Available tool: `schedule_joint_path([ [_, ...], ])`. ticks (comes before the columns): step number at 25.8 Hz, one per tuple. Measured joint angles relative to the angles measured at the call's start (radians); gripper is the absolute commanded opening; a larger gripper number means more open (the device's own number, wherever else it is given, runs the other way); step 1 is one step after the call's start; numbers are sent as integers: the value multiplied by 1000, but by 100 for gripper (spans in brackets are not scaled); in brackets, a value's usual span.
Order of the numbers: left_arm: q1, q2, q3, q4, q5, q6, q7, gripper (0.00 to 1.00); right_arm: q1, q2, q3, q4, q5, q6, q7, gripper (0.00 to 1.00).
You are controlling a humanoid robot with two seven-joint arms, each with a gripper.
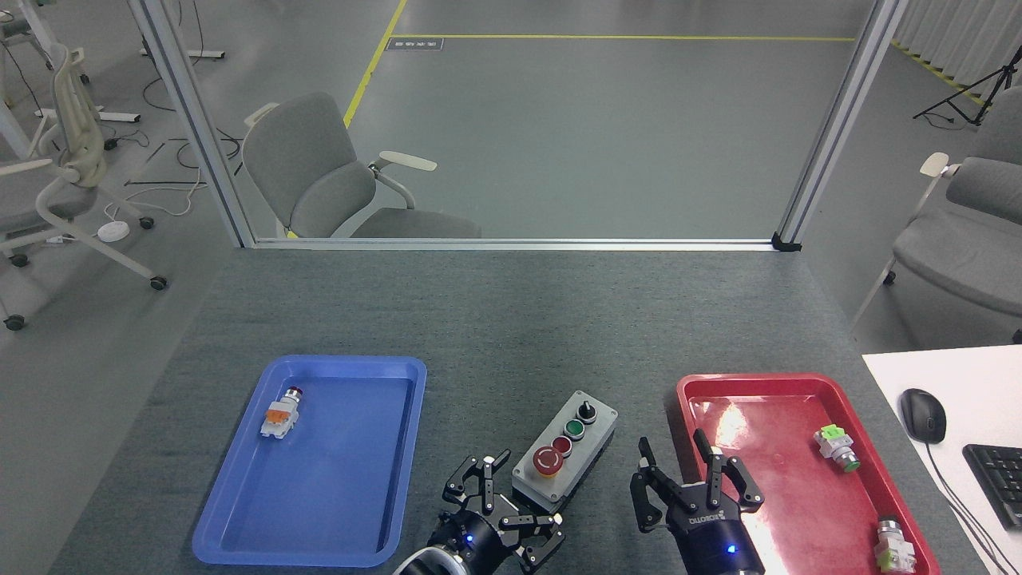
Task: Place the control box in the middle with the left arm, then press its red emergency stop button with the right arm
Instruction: 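Move the right gripper onto the control box's red button, withdraw left gripper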
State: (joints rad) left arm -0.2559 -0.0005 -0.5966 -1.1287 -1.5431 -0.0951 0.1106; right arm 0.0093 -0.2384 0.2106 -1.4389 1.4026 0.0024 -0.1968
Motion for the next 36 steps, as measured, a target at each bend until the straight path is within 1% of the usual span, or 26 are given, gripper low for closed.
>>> schedule_joint_path([
  [3,31,54,1,-59,27,-17,-1,99,-1,7,30,0,3,-16,15,12],
  [4,40,73,1,-76,40,-21,-1,99,-2,9,39,0,4,-17,23,8],
  [7,59,141,4,-121,82,-30,-1,99,-22,14,74,2,11,-20,49,0],
  [11,88,246,53,-189,151,-43,-1,99,-51,35,124,15,39,-20,67,0],
  [14,116,294,141,-233,187,-83,-1,99,-73,56,155,33,63,-16,79,0],
  [16,133,307,228,-254,201,-133,0,99,-85,70,170,49,76,-13,98,0],
  [18,143,309,335,-265,222,-178,4,99,-96,82,183,66,87,-12,116,0],
  [20,149,297,448,-261,251,-218,9,99,-105,92,190,83,92,-11,127,0],
  [22,149,280,523,-245,271,-240,15,99,-111,99,195,98,95,-10,134,0],
  [24,149,259,571,-229,282,-248,31,99,-115,103,200,109,97,-10,137,0],
  [27,149,222,614,-218,288,-226,49,99,-118,107,206,127,97,-10,138,0],
  [30,149,192,632,-216,289,-184,56,99,-120,109,212,141,98,-10,139,0],
  [36,144,171,640,-220,289,-158,58,99,-126,115,222,174,98,-11,129,0],
])
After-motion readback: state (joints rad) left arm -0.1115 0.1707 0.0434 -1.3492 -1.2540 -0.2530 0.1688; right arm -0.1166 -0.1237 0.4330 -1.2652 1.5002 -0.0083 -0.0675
